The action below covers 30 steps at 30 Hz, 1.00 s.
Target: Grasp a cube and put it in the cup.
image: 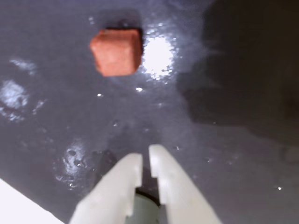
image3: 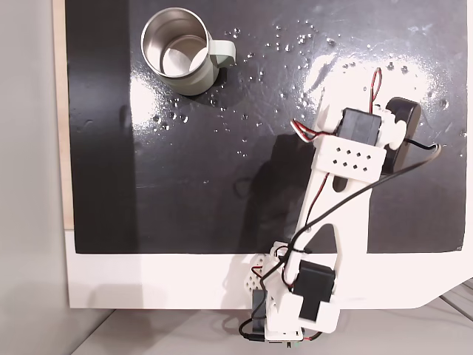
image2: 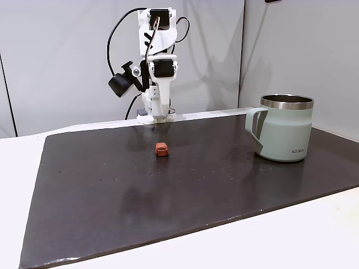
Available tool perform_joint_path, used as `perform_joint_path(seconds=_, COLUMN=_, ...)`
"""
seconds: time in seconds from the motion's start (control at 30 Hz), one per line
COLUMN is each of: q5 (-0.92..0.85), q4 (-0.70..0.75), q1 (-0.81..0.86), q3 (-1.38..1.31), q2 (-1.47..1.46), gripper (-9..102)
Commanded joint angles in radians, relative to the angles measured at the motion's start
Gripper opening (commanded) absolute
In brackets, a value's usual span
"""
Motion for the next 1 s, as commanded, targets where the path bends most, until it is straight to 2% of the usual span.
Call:
perform_joint_path(seconds=0.0, q5=0.026, q4=0.052, q1=0.002, q3=-0.104, q2=-0.028, gripper=0)
perform_joint_path(seconds=0.23, q5=0.029, q4=0.098, q1=0.005, q3=-0.156, q2=-0.08, gripper=2)
perform_joint_path(seconds=0.53, q5=0.055, q4=0.198, q1=0.005, q3=-0.249, q2=-0.156, gripper=27)
perform_joint_path(seconds=0.97, q5=-0.002, q4=0.21, q1=0.043, q3=-0.261, q2=-0.189, gripper=31)
